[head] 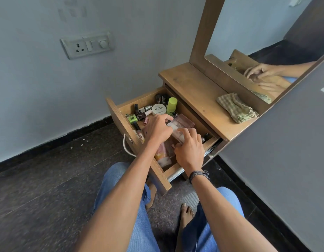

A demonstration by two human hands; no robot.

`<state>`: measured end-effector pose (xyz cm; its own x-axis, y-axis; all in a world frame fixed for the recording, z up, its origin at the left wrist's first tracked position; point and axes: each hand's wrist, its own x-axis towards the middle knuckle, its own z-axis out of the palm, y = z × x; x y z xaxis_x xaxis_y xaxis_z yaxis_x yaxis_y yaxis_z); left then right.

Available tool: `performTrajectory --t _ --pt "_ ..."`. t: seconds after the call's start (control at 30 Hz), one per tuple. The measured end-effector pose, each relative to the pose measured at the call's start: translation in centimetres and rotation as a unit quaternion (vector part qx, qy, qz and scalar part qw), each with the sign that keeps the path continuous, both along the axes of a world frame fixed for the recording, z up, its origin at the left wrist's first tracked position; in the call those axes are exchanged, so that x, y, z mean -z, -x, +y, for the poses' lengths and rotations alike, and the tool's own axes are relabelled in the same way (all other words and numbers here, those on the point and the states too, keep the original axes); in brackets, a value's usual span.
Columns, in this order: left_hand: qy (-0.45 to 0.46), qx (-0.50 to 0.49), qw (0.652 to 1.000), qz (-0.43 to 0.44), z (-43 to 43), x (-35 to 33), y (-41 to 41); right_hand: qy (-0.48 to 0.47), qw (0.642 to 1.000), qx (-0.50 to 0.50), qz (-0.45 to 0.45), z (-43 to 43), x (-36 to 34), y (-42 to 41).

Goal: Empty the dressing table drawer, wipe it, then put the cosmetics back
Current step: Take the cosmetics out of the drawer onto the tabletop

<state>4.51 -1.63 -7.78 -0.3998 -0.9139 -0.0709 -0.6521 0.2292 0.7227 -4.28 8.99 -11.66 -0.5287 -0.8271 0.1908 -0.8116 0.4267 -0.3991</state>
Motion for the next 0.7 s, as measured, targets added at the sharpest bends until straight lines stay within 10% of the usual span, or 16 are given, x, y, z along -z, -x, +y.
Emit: performTrajectory --t 0.7 --pt "0.004 -0.163 0.968 0.189 -0.3 0.2 -0.4 0.169 0.984 -0.036 -0.054 0.7 -1.6 -0.1"
